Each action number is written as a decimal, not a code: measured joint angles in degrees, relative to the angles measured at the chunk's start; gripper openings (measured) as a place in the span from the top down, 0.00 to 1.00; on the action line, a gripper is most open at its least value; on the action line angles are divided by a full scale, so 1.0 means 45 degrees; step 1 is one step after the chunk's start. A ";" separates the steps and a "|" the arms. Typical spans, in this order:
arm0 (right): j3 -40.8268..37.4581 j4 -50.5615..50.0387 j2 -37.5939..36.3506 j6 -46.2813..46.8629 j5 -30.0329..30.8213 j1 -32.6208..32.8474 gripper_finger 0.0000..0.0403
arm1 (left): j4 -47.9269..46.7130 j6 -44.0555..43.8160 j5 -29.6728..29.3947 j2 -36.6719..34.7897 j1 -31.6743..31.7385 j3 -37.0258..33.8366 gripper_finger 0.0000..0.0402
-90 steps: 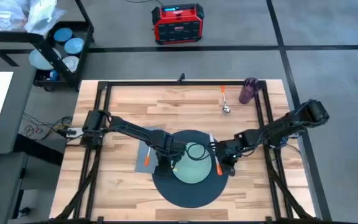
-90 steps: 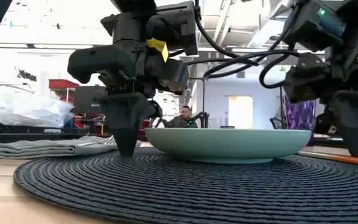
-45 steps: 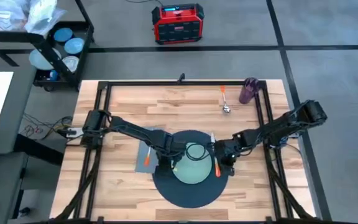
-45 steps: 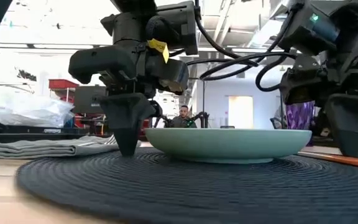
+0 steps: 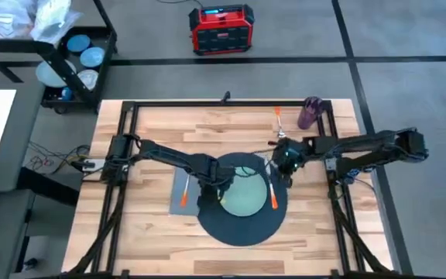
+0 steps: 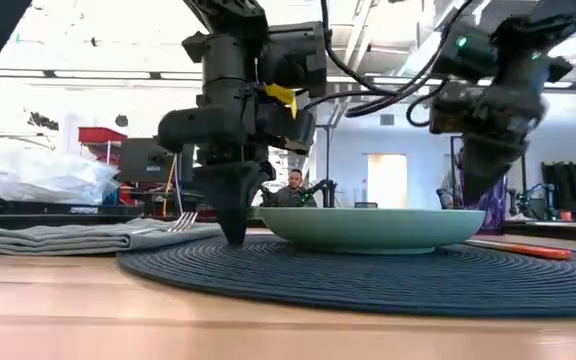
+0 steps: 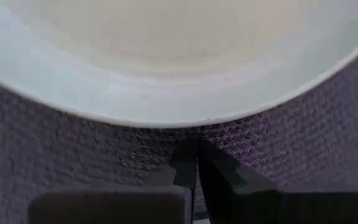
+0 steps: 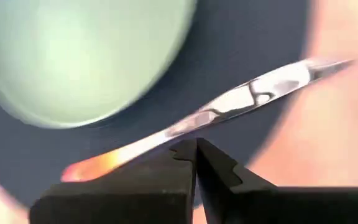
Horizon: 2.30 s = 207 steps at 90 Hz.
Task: Set table place
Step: Put the orange spoon on the blue placemat
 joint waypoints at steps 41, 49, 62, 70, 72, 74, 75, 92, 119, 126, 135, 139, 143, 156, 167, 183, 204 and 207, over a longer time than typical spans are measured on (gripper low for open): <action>0.0611 0.0759 0.1716 -0.4317 0.1577 -0.4408 0.98 | -0.3111 0.1333 -0.2413 -0.0146 0.0847 0.1532 1.00; 0.0995 0.1500 0.1711 -0.4761 0.0988 -0.5190 0.97 | -0.3116 0.1937 -0.2969 -0.0146 0.1173 0.1973 1.00; 0.1603 0.1785 0.1742 -0.4979 0.0562 -0.6440 0.92 | -0.2574 0.2376 -0.3104 -0.0166 0.1890 0.2188 1.00; 0.1786 0.1537 0.2068 -0.4803 0.0434 -0.7111 0.85 | -0.2450 0.2540 -0.3105 -0.0157 0.2326 0.2184 1.00; 0.1811 0.1490 0.2204 -0.4784 0.0381 -0.7266 0.83 | -0.2424 0.2611 -0.3109 -0.0160 0.2420 0.2184 1.00; 0.1835 0.1446 0.2373 -0.4778 0.0314 -0.7408 0.82 | -0.2418 0.2704 -0.3109 -0.0160 0.2504 0.2184 1.00; 0.1850 0.1425 0.2471 -0.4766 0.0274 -0.7470 0.81 | -0.2419 0.2756 -0.3109 -0.0160 0.2546 0.2184 1.00; 0.2172 0.1315 0.4499 -0.4246 -0.0482 -0.7964 0.67 | -0.2207 0.3430 -0.3053 -0.0160 0.3043 0.2184 0.99; 0.3363 0.1535 0.6087 -0.4014 -0.0498 -0.7934 0.64 | -0.1871 0.3609 -0.2945 -0.0160 0.3283 0.2184 0.92; 0.3595 0.1101 0.6075 -0.4026 -0.0337 -0.7964 0.65 | -0.1887 0.3605 -0.2925 -0.0160 0.3283 0.2184 0.91; 0.3763 0.0758 0.5767 -0.4029 -0.0093 -0.8100 0.66 | -0.2036 0.3614 -0.2924 -0.0165 0.3278 0.2184 0.91; 0.3932 0.0850 0.5574 -0.4029 -0.0179 -0.8158 0.66 | -0.2044 0.3614 -0.2929 -0.0165 0.3290 0.2184 0.91; 0.4075 0.0853 0.5344 -0.4034 -0.0296 -0.8177 0.66 | -0.2056 0.3619 -0.2929 -0.0167 0.3344 0.2184 0.91; 0.4449 0.0426 0.4679 -0.4383 0.0042 -0.8002 0.66 | -0.2133 0.3602 -0.2934 -0.0170 0.3556 0.2184 0.91; 0.4579 -0.0223 0.4626 -0.4874 0.0993 -0.8332 0.69 | -0.2129 0.3512 -0.2939 -0.0170 0.3677 0.2184 0.91; 0.4580 -0.2377 0.5272 -0.5739 0.2124 -0.8880 0.73 | -0.2104 0.3550 -0.2939 -0.0170 0.3696 0.2184 0.91; 0.4580 -0.1831 0.5619 -0.5656 0.3602 -0.9149 0.73 | -0.1823 0.3659 -0.2941 -0.0170 0.3696 0.2184 0.91; 0.4580 -0.1672 0.5643 -0.5651 0.3604 -0.9153 0.73 | -0.1794 0.3662 -0.2944 -0.0170 0.3696 0.2184 0.91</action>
